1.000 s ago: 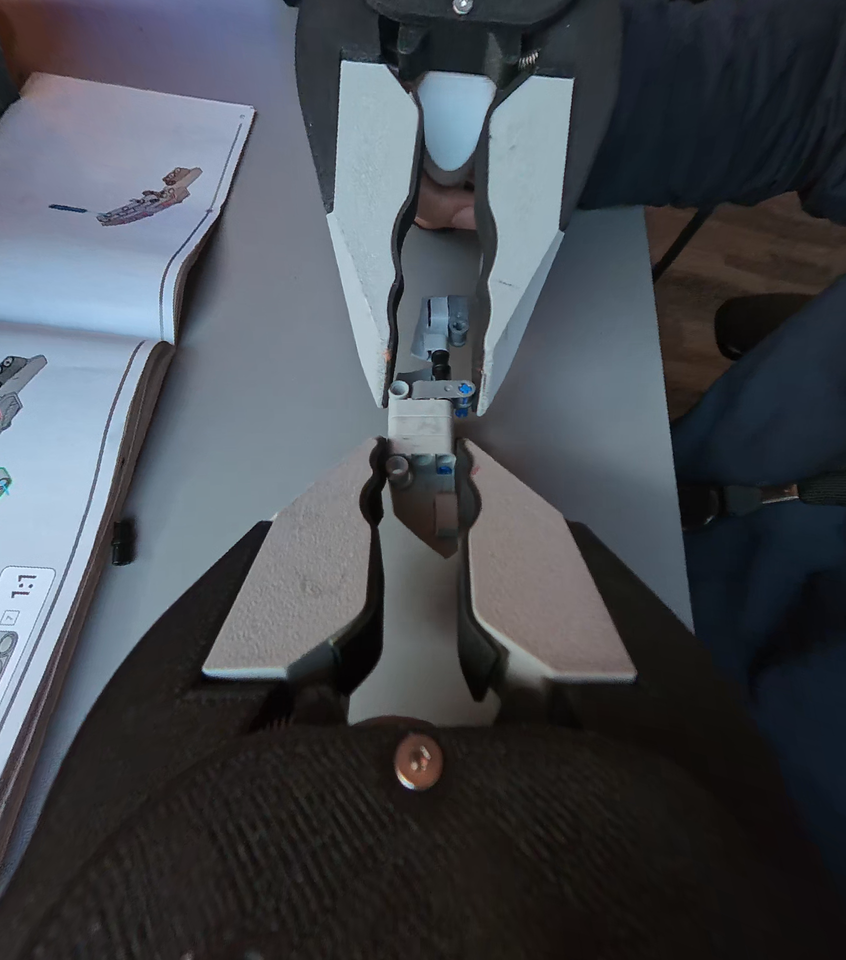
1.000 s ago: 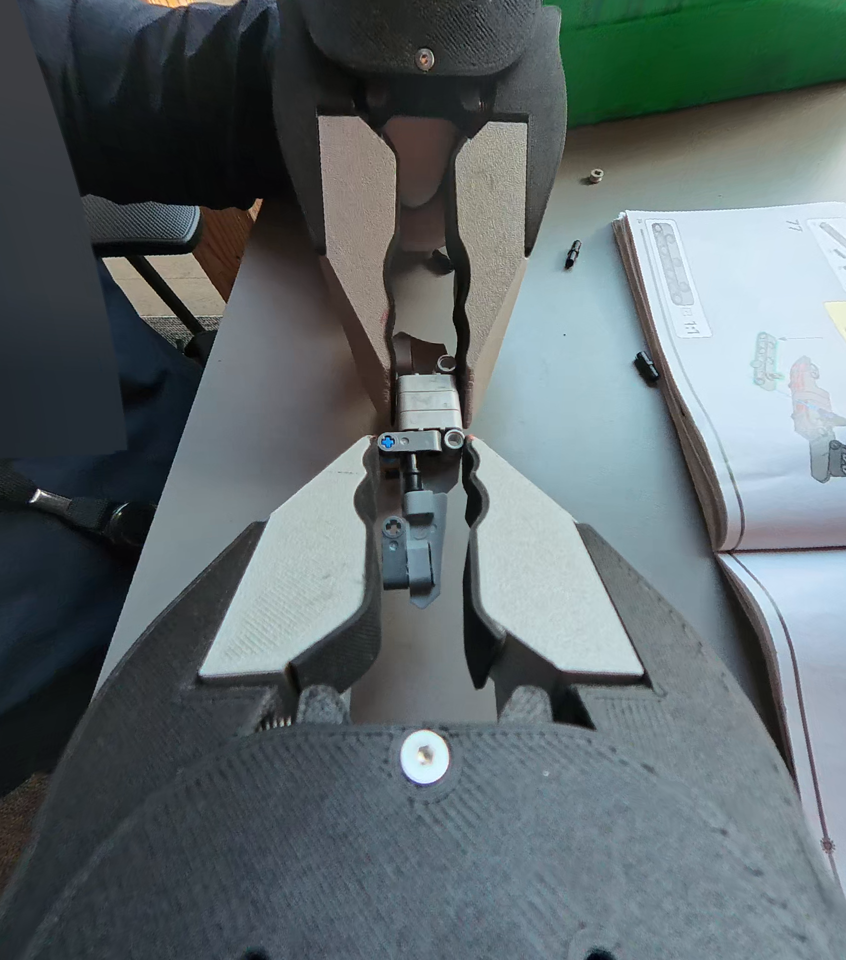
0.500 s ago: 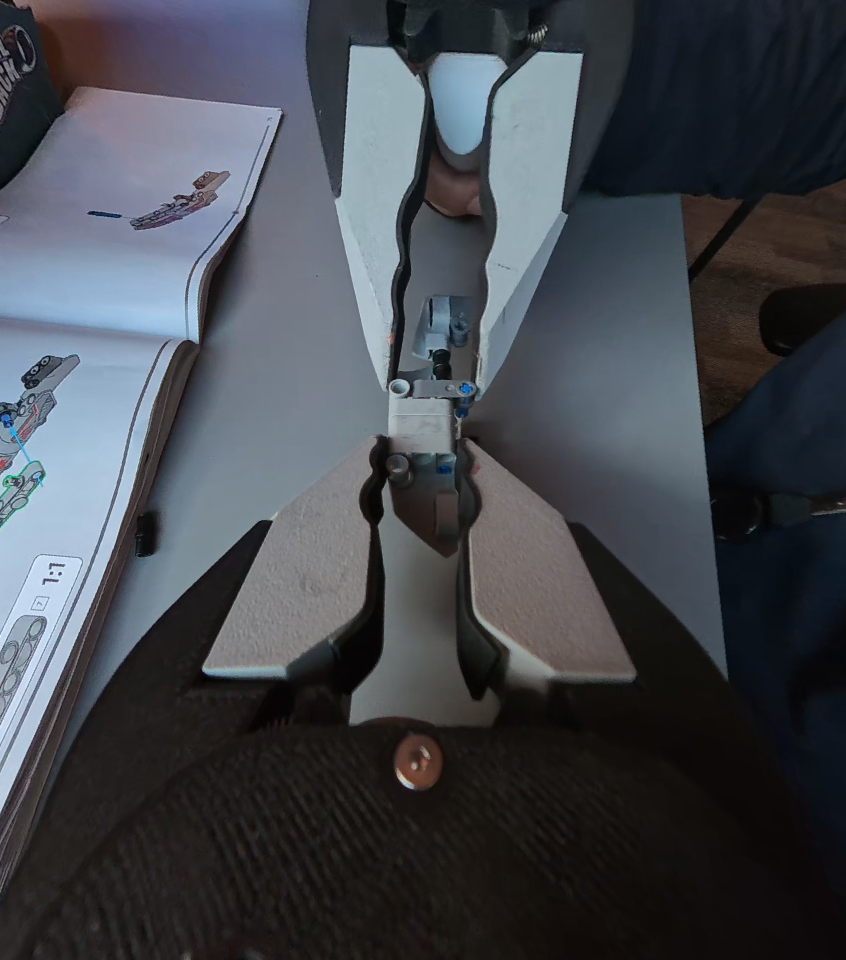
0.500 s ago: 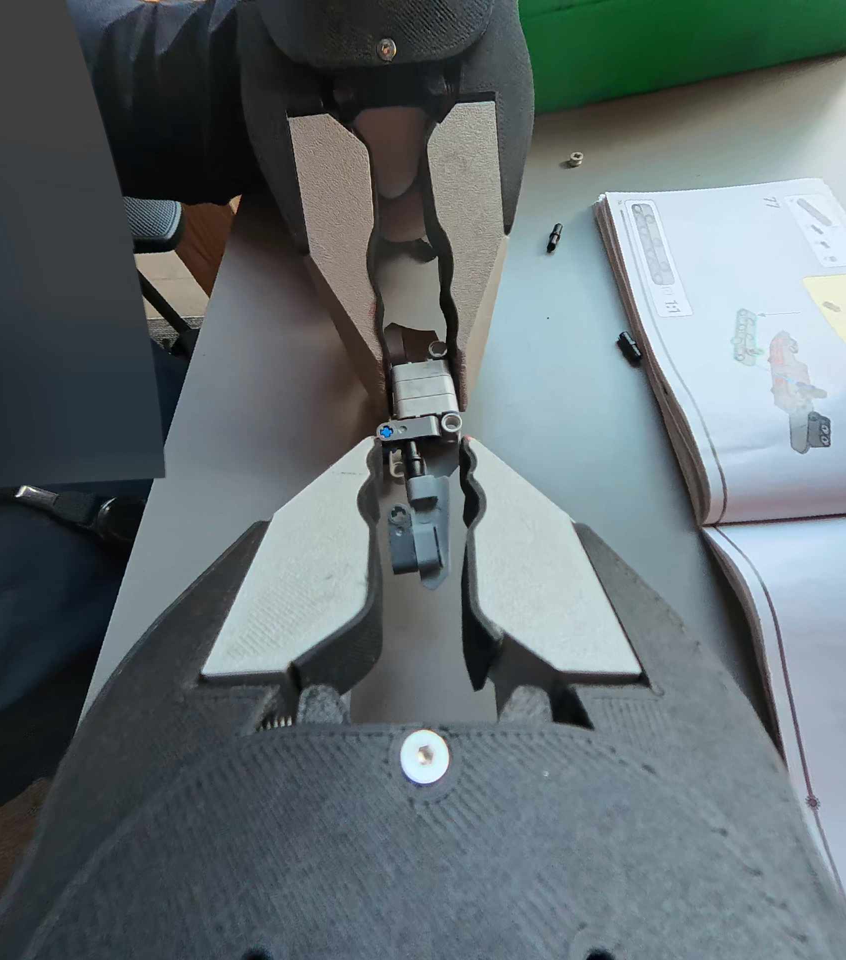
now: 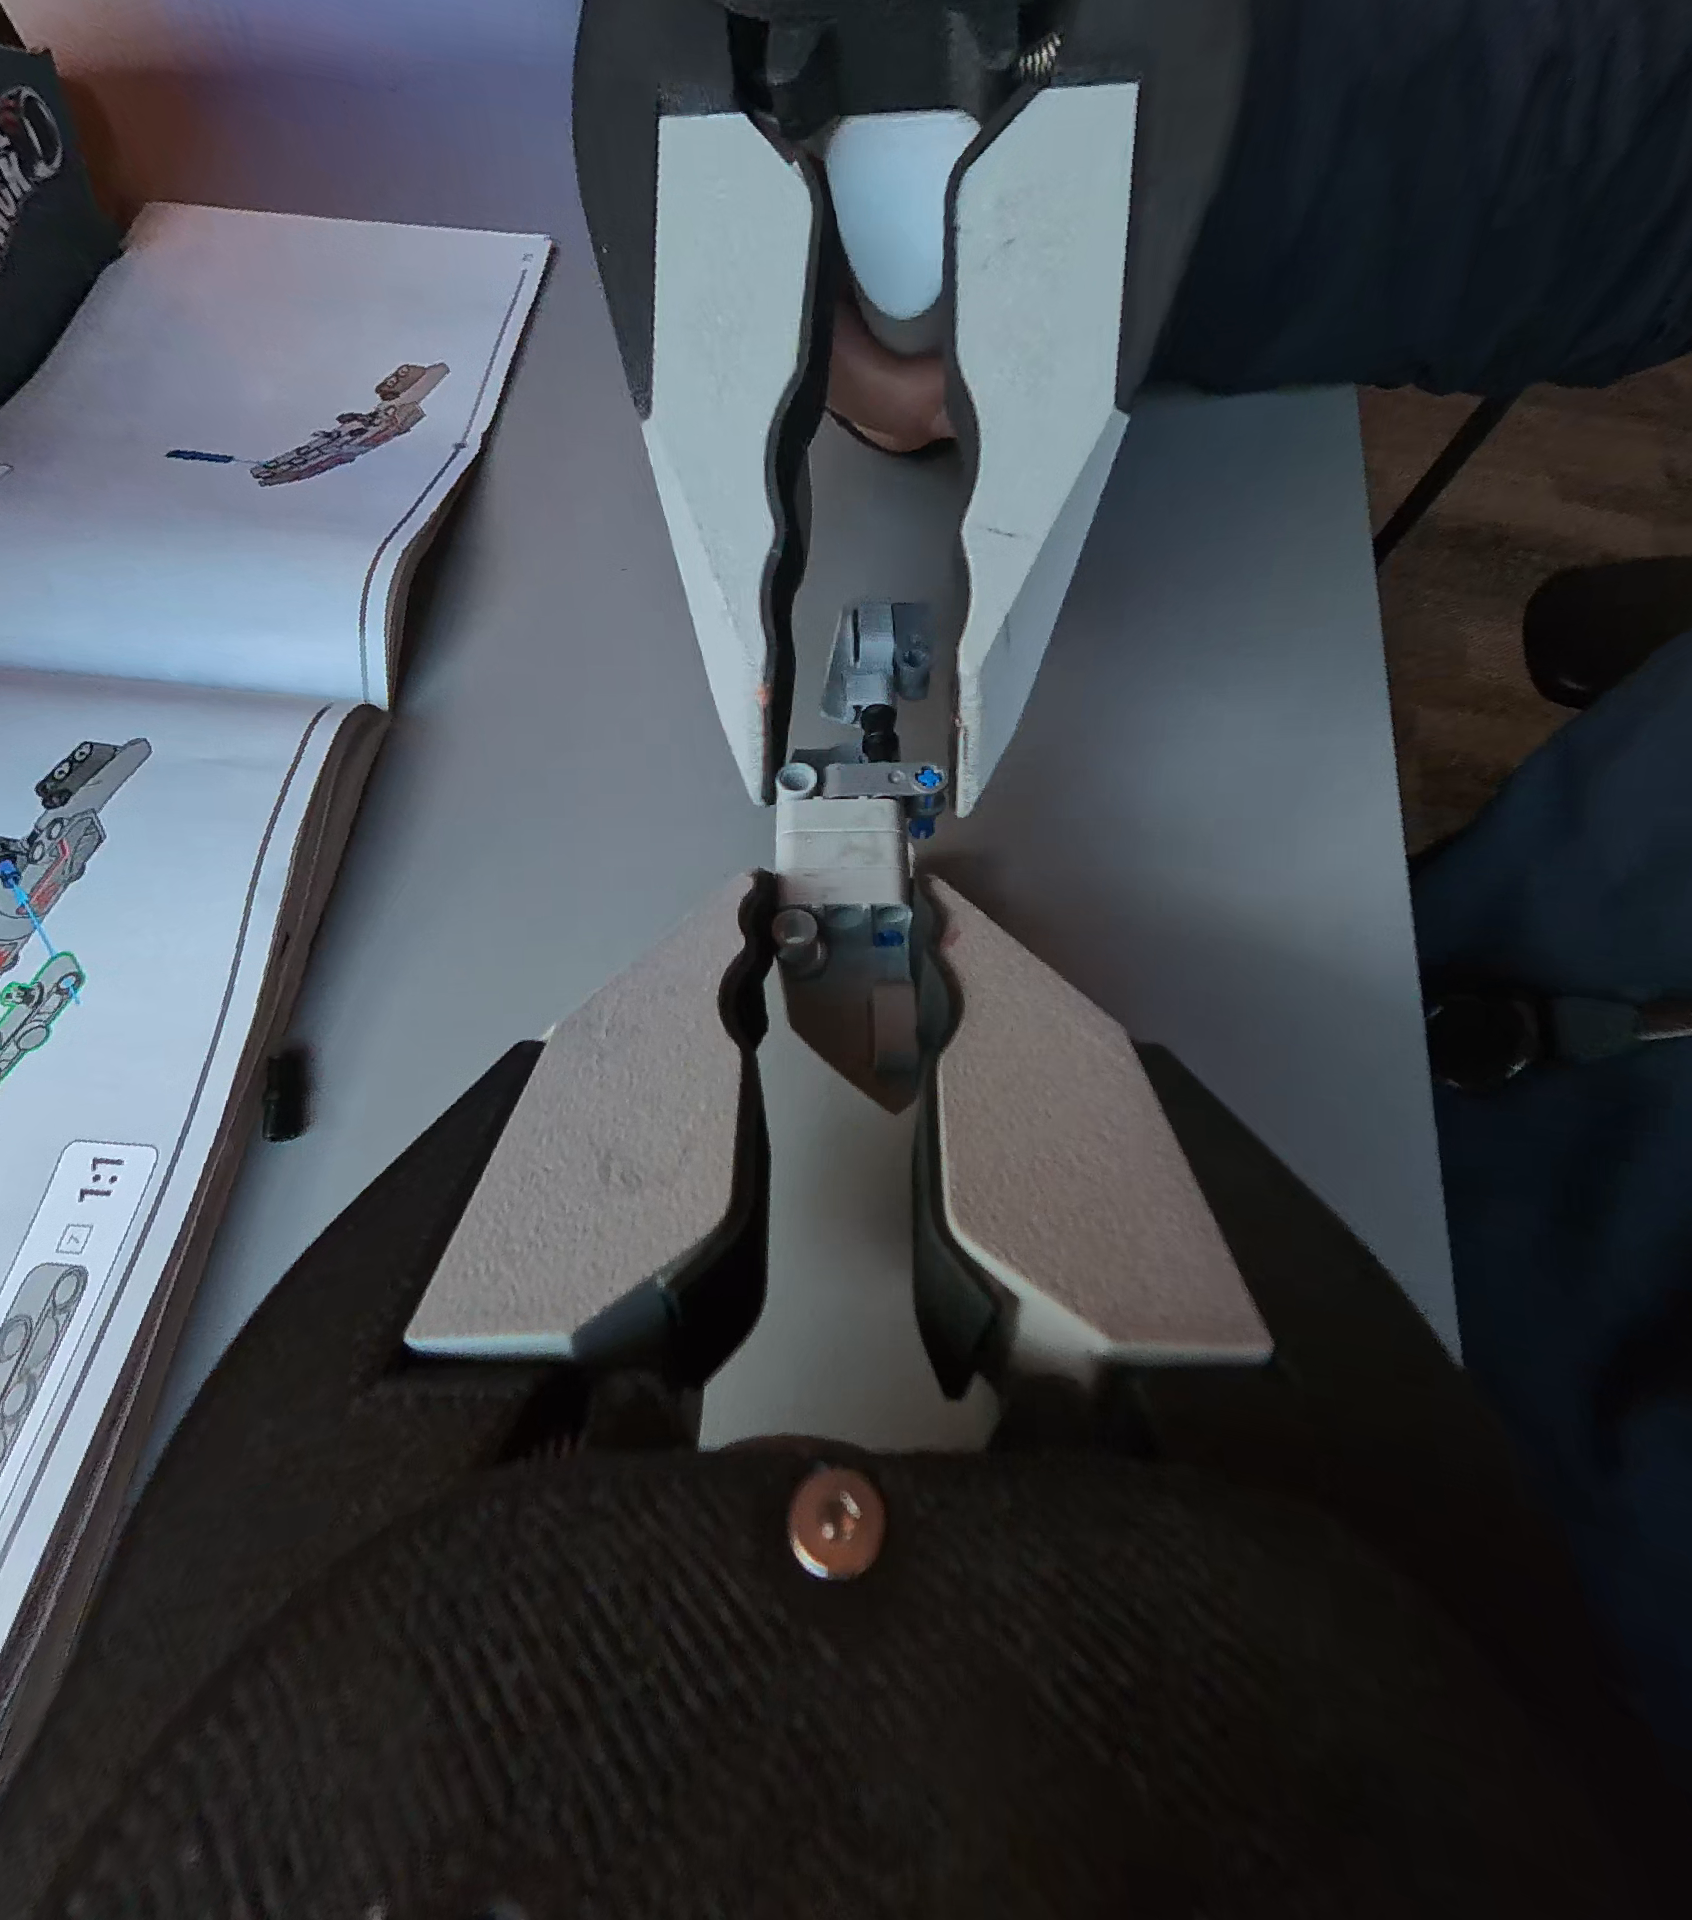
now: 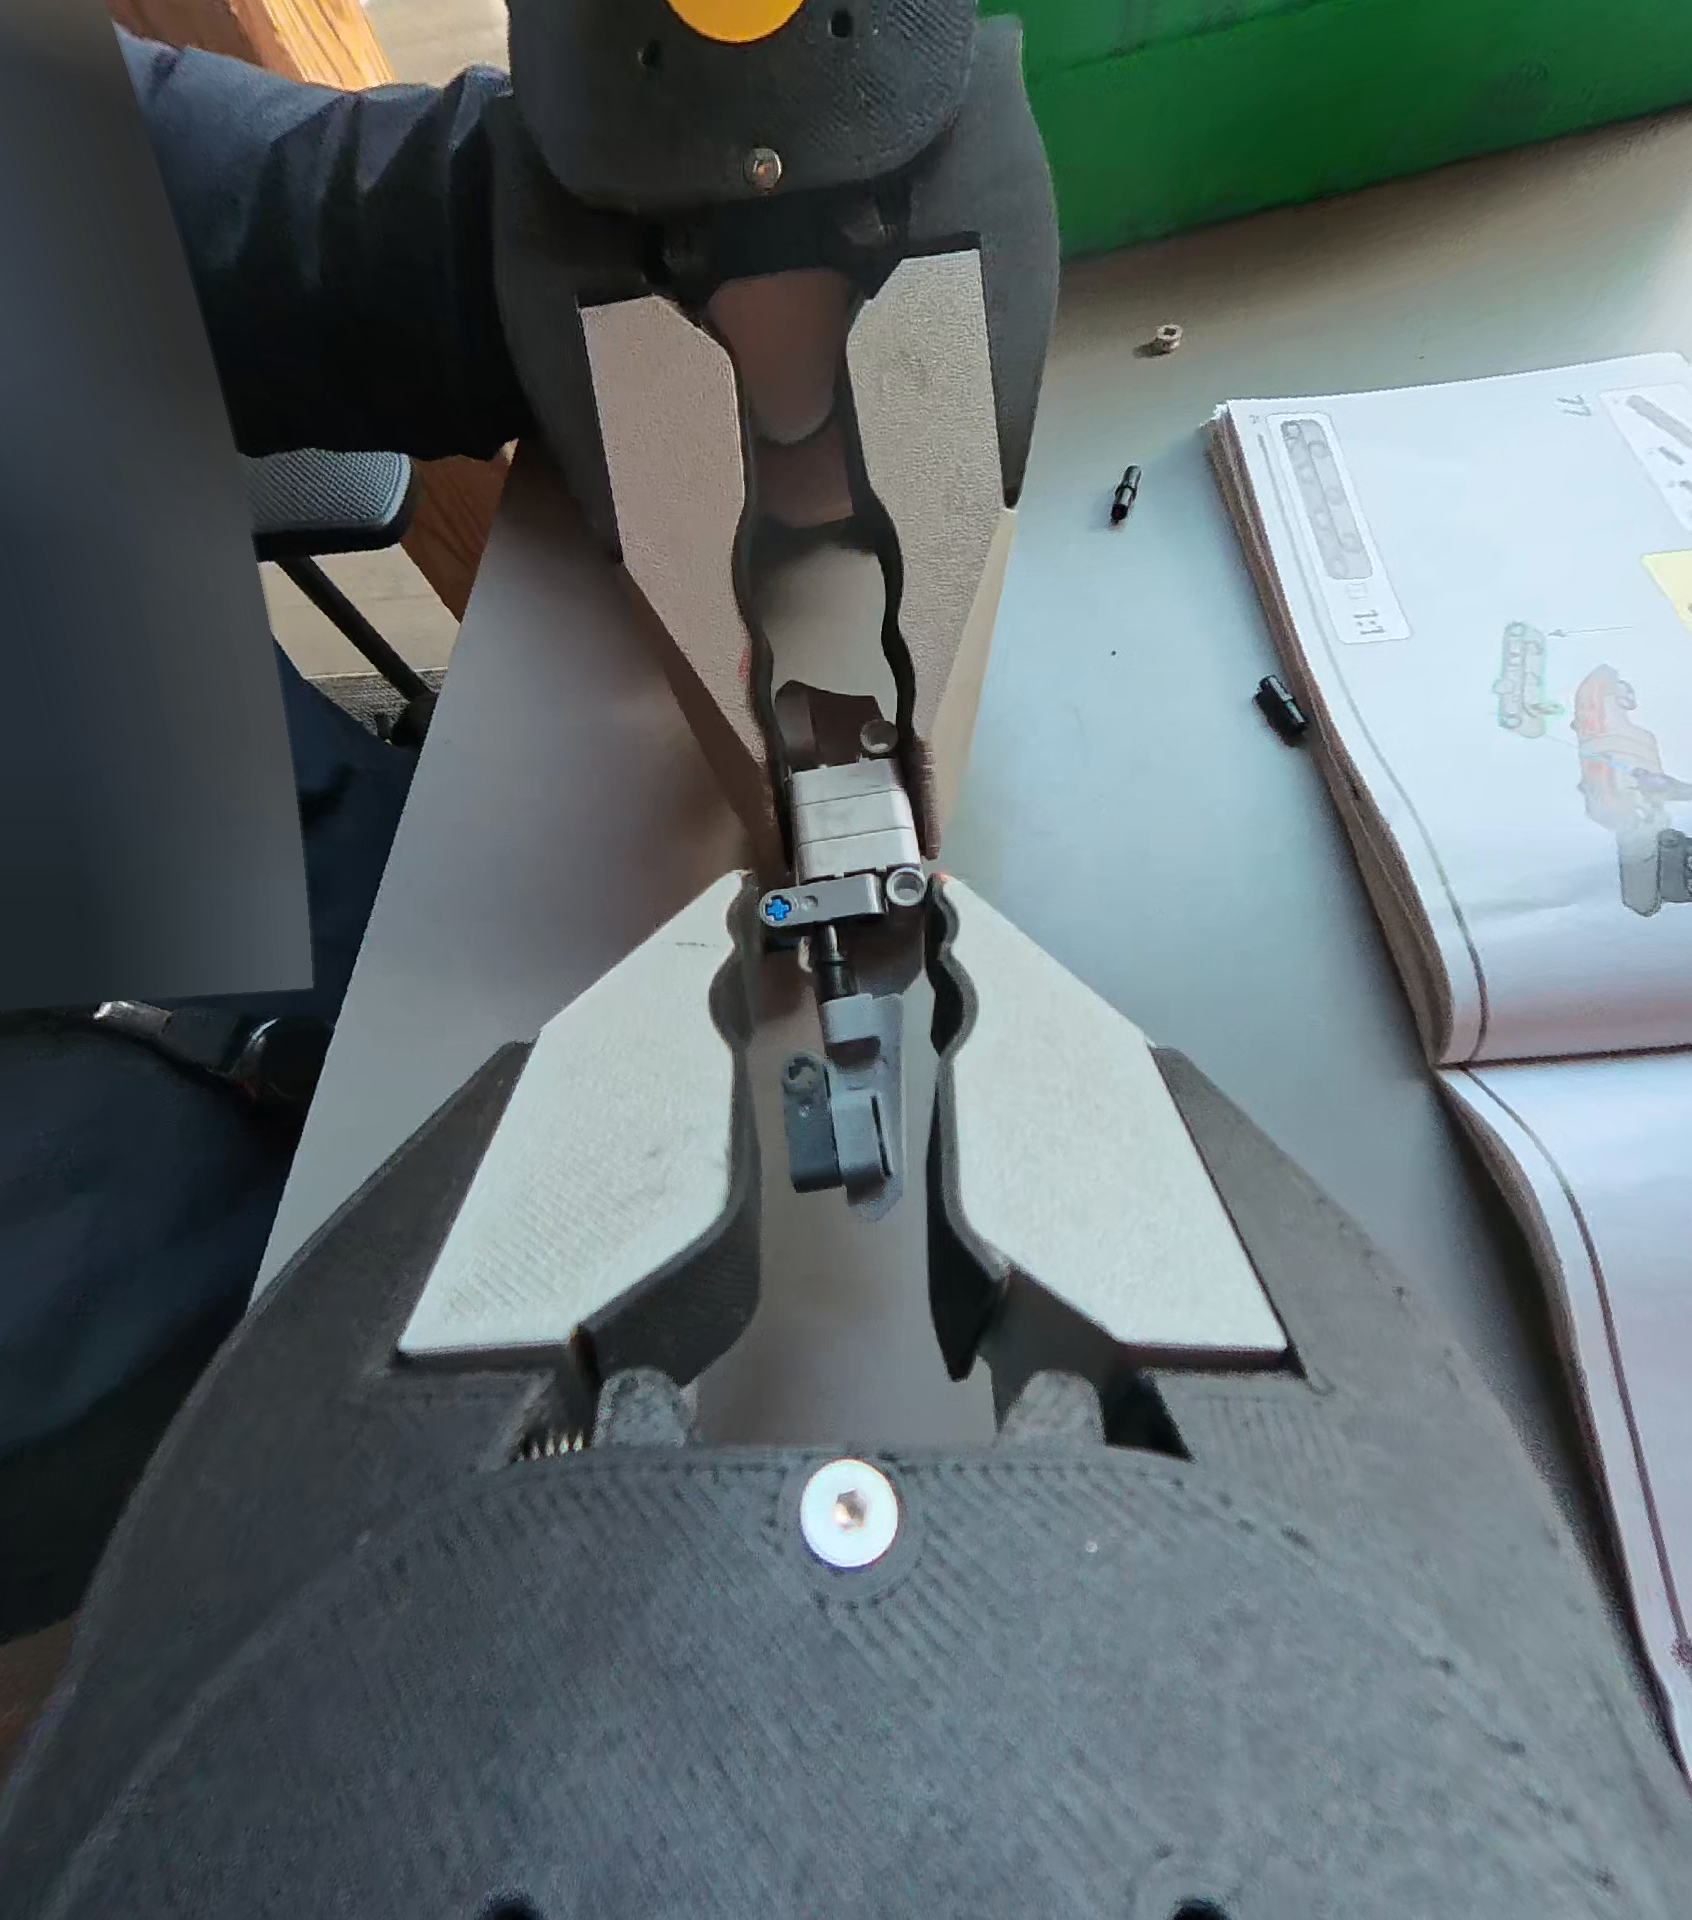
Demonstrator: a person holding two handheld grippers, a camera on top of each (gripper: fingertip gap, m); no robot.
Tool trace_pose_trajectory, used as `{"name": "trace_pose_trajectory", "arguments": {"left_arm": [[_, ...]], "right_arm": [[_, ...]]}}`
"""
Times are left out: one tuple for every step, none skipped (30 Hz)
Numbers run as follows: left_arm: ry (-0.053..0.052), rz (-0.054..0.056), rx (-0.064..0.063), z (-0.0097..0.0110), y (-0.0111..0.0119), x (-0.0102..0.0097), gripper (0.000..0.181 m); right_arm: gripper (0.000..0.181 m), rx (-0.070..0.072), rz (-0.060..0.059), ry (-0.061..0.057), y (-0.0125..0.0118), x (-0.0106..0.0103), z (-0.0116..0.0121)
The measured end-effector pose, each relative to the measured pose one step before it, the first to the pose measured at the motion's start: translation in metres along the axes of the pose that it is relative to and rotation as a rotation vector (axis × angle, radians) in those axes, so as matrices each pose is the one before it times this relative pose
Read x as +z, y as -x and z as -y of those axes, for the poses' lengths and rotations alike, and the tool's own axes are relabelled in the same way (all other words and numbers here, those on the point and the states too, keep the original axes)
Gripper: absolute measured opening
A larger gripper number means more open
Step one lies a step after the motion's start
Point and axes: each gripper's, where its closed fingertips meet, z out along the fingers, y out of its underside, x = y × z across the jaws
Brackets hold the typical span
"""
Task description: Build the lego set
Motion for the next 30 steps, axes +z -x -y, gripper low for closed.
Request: {"name": "trace_pose_trajectory", "arguments": {"left_arm": [[-0.0013,-0.0004,-0.0002,0.00023,-0.00016,-0.00001,0.023],[-0.0016,0.0018,0.0005,0.00015,0.00022,-0.00017,0.023],[-0.0022,0.0003,-0.0013,0.00025,0.00007,-0.00029,0.023],[-0.0028,-0.0002,-0.0029,0.00026,0.00036,-0.0004,0.023],[-0.0041,0.0011,-0.004,0.00045,0.00058,-0.0005,0.023],[-0.0037,-0.0013,-0.0026,0.00041,0.00006,-0.00048,0.023],[-0.0004,-0.003,-0.0012,-0.00004,-0.00026,-0.00014,0.023],[0.0007,0.0007,0.0004,-0.00012,-0.00006,0.00011,0.023],[0.0004,0.0005,0.0014,-0.00005,0.00004,0.0,0.023],[0.0016,-0.0015,0.001,-0.00035,-0.00018,0.00007,0.023],[0.0015,-0.0015,-0.0012,-0.00026,-0.00003,0.00014,0.023],[0.0019,-0.0003,-0.0042,-0.00035,0.00035,0.00002,0.023],[0.0068,-0.0058,-0.009,-0.001,-0.00026,0.00033,0.023],[0.0131,-0.0106,-0.01,-0.00196,-0.00067,0.00074,0.022],[0.0123,-0.0056,-0.0059,-0.00164,-0.0001,0.00077,0.022],[0.0046,-0.0012,0.0012,-0.0007,-0.00014,0.00011,0.023],[-0.0022,0.0032,0.0063,0.00022,-0.00002,-0.00064,0.022],[-0.003,0.0045,0.0082,0.00003,-0.00019,-0.00077,0.022],[-0.0005,0.0052,0.0041,-0.00044,0.0002,-0.00054,0.022],[0.0031,0.0047,-0.0007,-0.0008,0.00065,-0.00022,0.022],[0.0043,0.0019,-0.0018,-0.00089,0.00057,0.00009,0.022],[0.0049,-0.0008,-0.0008,-0.00073,0.00028,0.00004,0.022],[0.0051,0.0012,0.0041,-0.00079,0.00021,0.00023,0.022],[0.0068,0.0037,0.0068,-0.00098,0.00009,0.00042,0.022],[0.0065,0.0051,0.0061,-0.0008,0.00017,0.00044,0.022],[0.0046,0.0058,0.0052,-0.00054,0.00018,0.0004,0.022],[0.0037,0.0048,0.0047,-0.00046,0.00001,0.00022,0.022],[0.0011,0.0032,0.003,-0.00014,0.00005,0.00015,0.022],[-0.0009,0.0019,0.0005,0.00013,0.00013,-0.00008,0.022],[-0.0025,0.0009,-0.0003,0.00036,0.00009,-0.0003,0.022]], "right_arm": [[0.028,-0.0097,-0.0068,0.0007,0.0001,-0.00013,-0.00006],[0.028,-0.0076,-0.0073,-0.0004,-0.00004,-0.00013,0.00022],[0.031,-0.0057,-0.0029,0.0012,0.00022,-0.00012,-0.0002],[0.035,-0.0008,-0.0005,0.0035,0.00007,0.00006,-0.00055],[0.033,0.0019,0.0004,0.0036,-0.00007,0.00014,-0.00069],[0.031,-0.0013,-0.0009,0.0017,-0.00031,0.00017,-0.00051],[0.029,-0.0073,-0.0065,0.0,-0.00067,-0.00011,-0.00016],[0.028,-0.0114,-0.0073,0.0008,-0.00042,-0.00005,0.0001],[0.028,-0.0109,-0.0053,0.004,0.00004,0.00001,-0.00002],[0.028,-0.0088,-0.0038,0.0047,0.00015,0.00029,-0.00023],[0.028,-0.0083,-0.0049,0.0036,0.00001,0.00029,-0.00034],[0.028,-0.0078,-0.0054,0.0024,-0.00028,0.00019,-0.00015],[0.028,-0.0047,-0.0012,0.0039,0.00007,0.00037,-0.00038],[0.028,-0.0017,0.0004,0.0061,0.00016,0.00042,-0.00053],[0.028,-0.0025,-0.0017,0.0052,0.00001,0.0006,-0.00056],[0.028,-0.0026,-0.0009,0.0049,0.00008,0.00039,-0.00079],[0.028,0.0005,0.0018,0.0018,0.00031,0.00027,-0.00059],[0.028,0.0038,0.0036,-0.0015,0.00018,-0.00001,-0.00033],[0.028,0.0049,0.0036,0.0,-0.00024,-0.00005,-0.00048],[0.028,0.0036,0.0021,0.0016,-0.00051,0.00012,-0.00086],[0.028,0.0004,0.0013,0.0009,-0.00043,0.00031,-0.00044],[0.028,-0.002,0.0006,0.001,-0.00026,0.00051,-0.00033],[0.028,-0.0027,-0.0005,0.0038,-0.00006,0.00052,-0.00047],[0.028,-0.0049,-0.0023,0.0044,-0.00007,0.00062,-0.00059],[0.028,-0.0076,-0.0041,0.0042,-0.00007,0.00052,-0.00078],[0.028,-0.0073,-0.0043,0.0034,0.00003,0.00043,-0.00076],[0.028,-0.0055,-0.0039,0.0017,-0.00005,0.00026,-0.00035],[0.028,-0.005,-0.0042,0.0005,-0.00004,0.00004,-0.00015],[0.028,-0.0054,-0.0041,-0.0007,-0.00002,-0.00007,0.00013],[0.028,-0.005,-0.0037,-0.0015,-0.00015,-0.00008,0.00032]]}}
